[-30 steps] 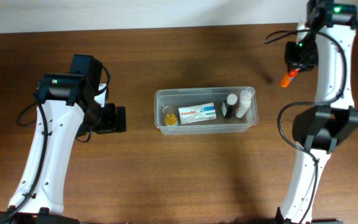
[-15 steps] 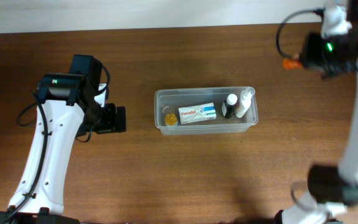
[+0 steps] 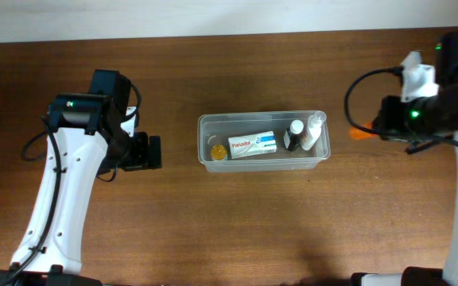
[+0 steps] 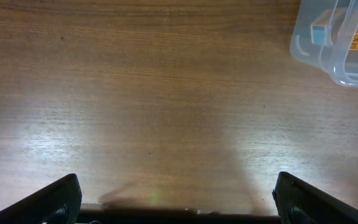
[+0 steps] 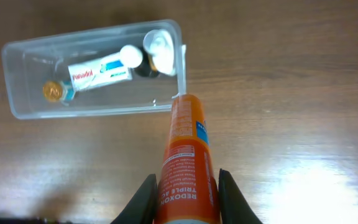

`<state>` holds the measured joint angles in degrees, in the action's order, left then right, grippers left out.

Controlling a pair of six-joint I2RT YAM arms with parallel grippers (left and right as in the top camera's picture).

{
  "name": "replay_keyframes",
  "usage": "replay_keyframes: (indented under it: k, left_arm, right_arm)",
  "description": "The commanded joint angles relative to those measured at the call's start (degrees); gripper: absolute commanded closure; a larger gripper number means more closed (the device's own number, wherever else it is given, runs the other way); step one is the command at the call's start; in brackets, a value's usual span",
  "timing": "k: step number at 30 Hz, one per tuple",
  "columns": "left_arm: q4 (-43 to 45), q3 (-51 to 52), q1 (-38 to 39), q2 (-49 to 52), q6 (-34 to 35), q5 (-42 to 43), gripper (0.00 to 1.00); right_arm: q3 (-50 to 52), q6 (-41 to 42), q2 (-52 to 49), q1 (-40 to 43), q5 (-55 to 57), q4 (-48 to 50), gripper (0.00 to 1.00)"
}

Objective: Pack container
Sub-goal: 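Lift the orange tube and carry it over the container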

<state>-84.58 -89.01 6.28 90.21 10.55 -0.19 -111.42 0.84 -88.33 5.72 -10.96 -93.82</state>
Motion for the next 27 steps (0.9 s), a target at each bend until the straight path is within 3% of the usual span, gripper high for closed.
replay_keyframes:
  k: [1,10,27]
  left_arm:
    - [0.00,0.15,-0.07,-0.79,0.72,0.44,0.01]
    - [0.00,0.15,-0.07,-0.76,0.72,0.44,0.01]
    - [0.00,0.15,-0.07,-0.79,0.72,0.44,0.01]
  right_arm:
    - [3.32,-0.85,-0.17,-3.61,-2.14,2.40,0.83]
    - [9.62,0.37,-2.01,-10.91,-1.18,11.32,0.83]
    - [10.88,1.53,-14.16,-14.91,2.08,15.04,0.83]
